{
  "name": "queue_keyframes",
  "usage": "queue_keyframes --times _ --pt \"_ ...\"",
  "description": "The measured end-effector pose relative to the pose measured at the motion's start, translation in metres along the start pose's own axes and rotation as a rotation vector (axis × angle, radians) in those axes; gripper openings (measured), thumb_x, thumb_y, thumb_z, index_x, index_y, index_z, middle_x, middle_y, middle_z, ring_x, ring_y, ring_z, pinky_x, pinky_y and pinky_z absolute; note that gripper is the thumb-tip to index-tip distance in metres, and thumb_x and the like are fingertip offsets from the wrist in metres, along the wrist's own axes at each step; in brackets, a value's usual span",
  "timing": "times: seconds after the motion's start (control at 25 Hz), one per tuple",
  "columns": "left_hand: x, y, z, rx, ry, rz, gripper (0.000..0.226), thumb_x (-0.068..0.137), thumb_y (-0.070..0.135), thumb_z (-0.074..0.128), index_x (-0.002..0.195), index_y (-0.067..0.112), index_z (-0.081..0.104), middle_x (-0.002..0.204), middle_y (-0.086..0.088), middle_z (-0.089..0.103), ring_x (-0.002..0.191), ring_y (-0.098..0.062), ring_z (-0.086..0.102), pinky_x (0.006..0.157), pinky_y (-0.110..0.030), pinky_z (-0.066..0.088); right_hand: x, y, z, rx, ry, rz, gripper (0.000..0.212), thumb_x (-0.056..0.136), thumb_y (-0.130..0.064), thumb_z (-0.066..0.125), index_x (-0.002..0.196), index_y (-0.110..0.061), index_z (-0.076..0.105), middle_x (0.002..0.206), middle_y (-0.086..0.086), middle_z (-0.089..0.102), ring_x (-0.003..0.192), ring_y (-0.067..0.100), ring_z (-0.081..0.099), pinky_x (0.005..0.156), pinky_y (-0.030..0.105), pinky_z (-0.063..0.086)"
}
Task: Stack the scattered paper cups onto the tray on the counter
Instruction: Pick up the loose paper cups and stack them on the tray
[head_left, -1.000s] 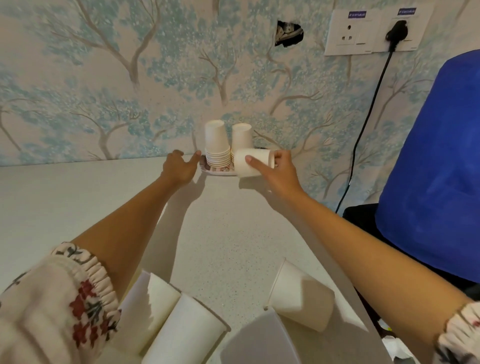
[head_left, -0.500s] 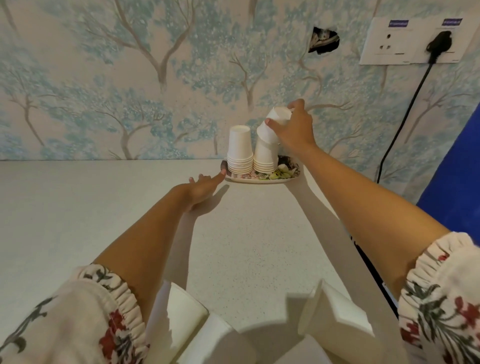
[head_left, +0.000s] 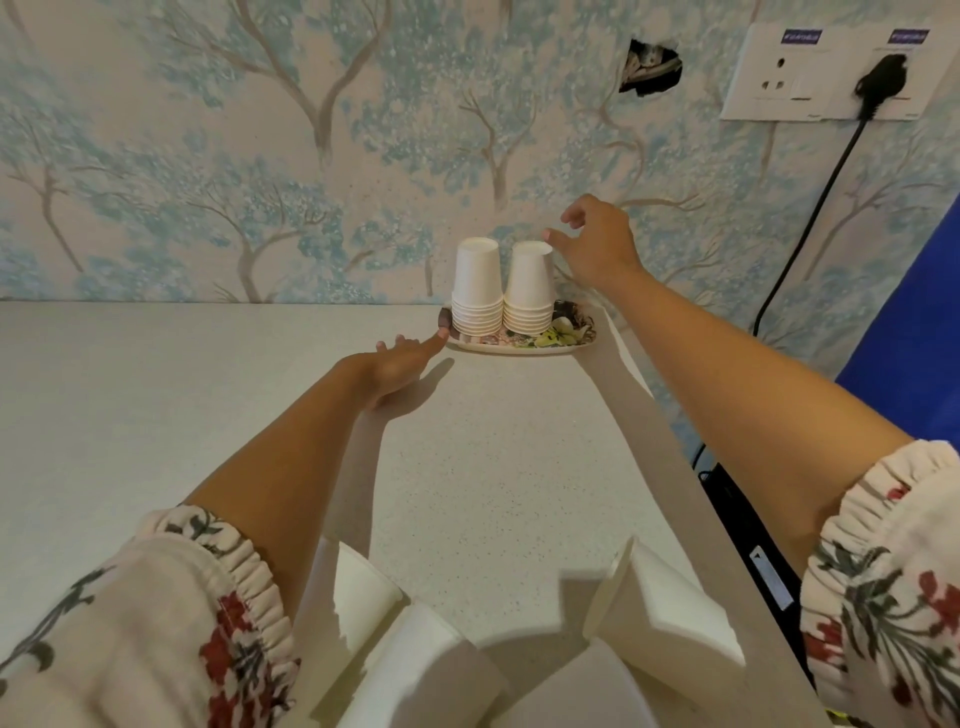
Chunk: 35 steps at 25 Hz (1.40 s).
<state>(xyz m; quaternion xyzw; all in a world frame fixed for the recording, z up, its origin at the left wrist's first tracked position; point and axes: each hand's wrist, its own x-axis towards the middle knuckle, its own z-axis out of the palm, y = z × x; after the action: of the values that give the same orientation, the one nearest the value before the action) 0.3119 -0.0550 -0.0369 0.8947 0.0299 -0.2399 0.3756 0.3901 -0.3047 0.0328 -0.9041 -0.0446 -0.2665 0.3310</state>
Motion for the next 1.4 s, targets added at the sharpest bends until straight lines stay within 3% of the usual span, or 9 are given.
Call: queue_keyframes --times 0.2,0.4,0.48,0.6,0.68,0.88,1.04,1.2,1.4 --pt "-0.006 0.0 0.006 0.109 -0.009 -0.006 0.085 0.091 0.074 0.018 0.155 0.025 -0.008 0.161 0.003 -0.024 0.146 -0.022 -0.027 0.118 -0.054 -0.009 -0.02 0.006 -0.014 0.059 0.011 0.084 0.033 0.089 -0.036 0.07 0.106 -0.008 0.066 0.111 0.008 0.066 0.103 0.02 0.06 0.08 0.024 0.042" --pt "-0.017 0.0 0.015 0.181 -0.019 0.003 0.081 0.094 0.07 0.018 0.156 0.024 -0.006 0.161 0.004 -0.024 0.145 -0.022 -0.029 0.117 -0.053 -0.012 -0.055 0.011 -0.027 0.083 -0.08 0.189 0.016 0.088 -0.028 0.07 0.096 -0.015 0.068 0.106 0.004 0.067 0.095 0.016 0.06 0.076 0.024 0.042" --pt "-0.022 -0.002 0.019 0.207 -0.03 0.0 0.08 0.094 0.069 0.018 0.156 0.024 -0.006 0.161 0.005 -0.024 0.145 -0.022 -0.029 0.117 -0.054 -0.012 -0.071 0.01 -0.034 0.089 -0.163 0.195 0.015 0.086 -0.026 0.071 0.097 -0.015 0.07 0.1 0.0 0.068 0.093 0.013 0.061 0.077 0.021 0.044" --pt "-0.033 -0.002 0.025 0.281 -0.048 -0.002 0.08 0.095 0.068 0.018 0.156 0.023 -0.006 0.161 0.004 -0.024 0.145 -0.025 -0.028 0.118 -0.055 -0.01 -0.102 -0.005 -0.054 0.123 -0.428 0.168 0.017 0.085 -0.031 0.074 0.097 -0.019 0.072 0.09 -0.009 0.067 0.085 0.006 0.06 0.066 0.015 0.041" --pt "-0.041 -0.002 0.032 0.328 -0.044 -0.002 0.081 0.095 0.067 0.021 0.156 0.022 -0.006 0.161 0.003 -0.024 0.146 -0.028 -0.027 0.117 -0.056 -0.008 -0.125 -0.019 -0.073 0.113 -0.639 0.121 0.023 0.085 -0.036 0.073 0.102 -0.02 0.073 0.094 -0.011 0.067 0.086 0.005 0.059 0.066 0.016 0.041" --pt "-0.055 -0.004 0.043 0.459 -0.028 0.002 0.091 0.092 0.068 0.037 0.157 0.021 -0.007 0.162 0.0 -0.023 0.147 -0.031 -0.023 0.118 -0.056 -0.002 -0.18 -0.044 -0.123 0.095 -1.052 0.128 0.049 0.085 -0.044 0.072 0.126 -0.022 0.057 0.117 -0.007 0.066 0.105 0.011 0.063 0.084 0.025 0.05" --pt "-0.061 -0.004 0.042 0.54 -0.068 -0.038 0.105 0.083 0.075 0.048 0.156 0.025 -0.009 0.162 0.001 -0.022 0.149 -0.03 -0.018 0.118 -0.054 0.001 -0.213 -0.06 -0.151 0.134 -1.128 0.128 0.057 0.079 -0.045 0.077 0.129 -0.031 0.053 0.125 -0.011 0.06 0.109 0.008 0.063 0.097 0.031 0.051" --pt "-0.061 -0.002 0.044 0.637 -0.053 -0.044 0.109 0.08 0.076 0.049 0.156 0.023 -0.008 0.163 -0.002 -0.019 0.15 -0.034 -0.009 0.118 -0.054 0.007 -0.23 -0.068 -0.164 -0.096 -1.157 0.067 0.081 0.071 -0.043 0.084 0.139 -0.037 0.039 0.139 -0.012 0.047 0.121 0.012 0.052 0.101 0.034 0.047" --pt "-0.064 0.005 0.045 0.685 -0.054 -0.046 0.107 0.082 0.075 0.047 0.157 0.02 -0.007 0.163 -0.003 -0.018 0.15 -0.034 -0.001 0.118 -0.052 0.011 -0.248 -0.067 -0.15 -0.376 -1.22 0.092 0.1 0.067 -0.041 0.088 0.145 -0.034 0.027 0.137 -0.002 0.045 0.111 0.024 0.056 0.093 0.039 0.052"
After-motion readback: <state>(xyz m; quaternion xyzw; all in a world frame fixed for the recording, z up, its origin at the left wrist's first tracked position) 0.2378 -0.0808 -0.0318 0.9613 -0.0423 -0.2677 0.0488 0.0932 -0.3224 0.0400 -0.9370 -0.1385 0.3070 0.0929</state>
